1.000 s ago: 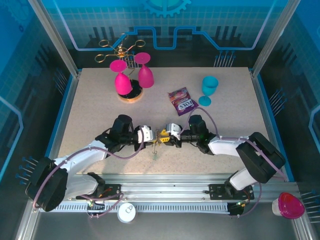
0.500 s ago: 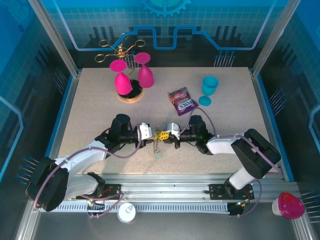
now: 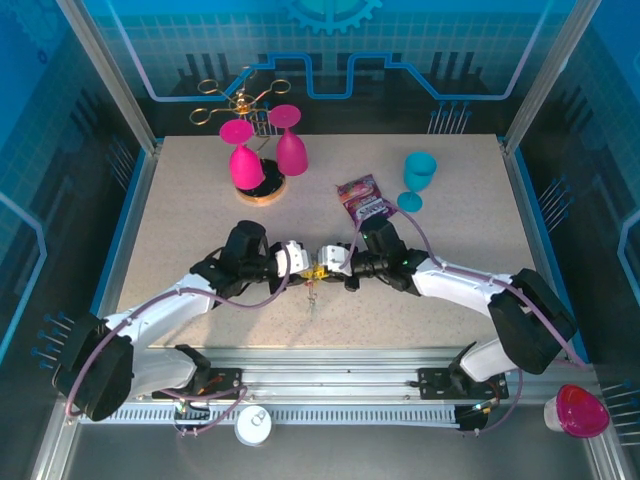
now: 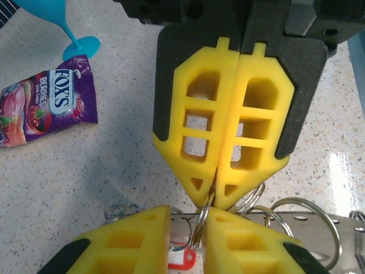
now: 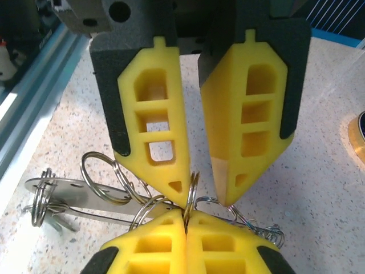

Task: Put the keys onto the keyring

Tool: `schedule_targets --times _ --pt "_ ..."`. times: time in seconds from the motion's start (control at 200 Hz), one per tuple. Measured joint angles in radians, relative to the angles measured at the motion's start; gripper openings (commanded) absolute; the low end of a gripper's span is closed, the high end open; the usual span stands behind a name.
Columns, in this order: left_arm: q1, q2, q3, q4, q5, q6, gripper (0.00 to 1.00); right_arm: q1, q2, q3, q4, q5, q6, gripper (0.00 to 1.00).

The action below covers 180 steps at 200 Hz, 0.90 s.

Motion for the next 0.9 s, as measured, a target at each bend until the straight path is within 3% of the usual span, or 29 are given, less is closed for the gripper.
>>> schedule_targets --times 0.08,0.12,0.255,0.33,0.44,0.585,0.815,0.901 --pt "-0.003 0.000 0.007 -0.028 0.003 0.008 0.00 0.011 -0.002 0.021 -0.045 0.033 -0.023 0.00" --pt "-0.004 0.000 0.008 -0.033 0.007 -0.001 0.00 0.011 -0.004 0.022 -0.050 0.043 -0.022 0.01" --pt "-0.003 -0.009 0.006 -0.019 0.033 -0.001 0.00 0.007 -0.027 -0.011 0.001 0.038 0.020 0.23" --pt "-0.003 -0.024 -0.011 0.021 0.059 -0.003 0.00 -0.010 -0.046 -0.052 0.073 0.006 0.062 0.27" --pt "0.001 -0.039 -0.041 0.085 0.102 -0.021 0.00 -0.045 -0.050 -0.105 0.170 -0.040 0.121 0.26" --pt "0.009 -0.039 -0.059 0.143 0.148 -0.054 0.00 -0.064 -0.044 -0.138 0.248 -0.076 0.176 0.16" --pt "0.014 -0.038 -0.068 0.192 0.178 -0.080 0.00 -0.083 -0.044 -0.178 0.367 -0.140 0.241 0.22" --pt "0.014 -0.035 -0.069 0.208 0.177 -0.082 0.00 -0.085 -0.044 -0.178 0.377 -0.160 0.250 0.13"
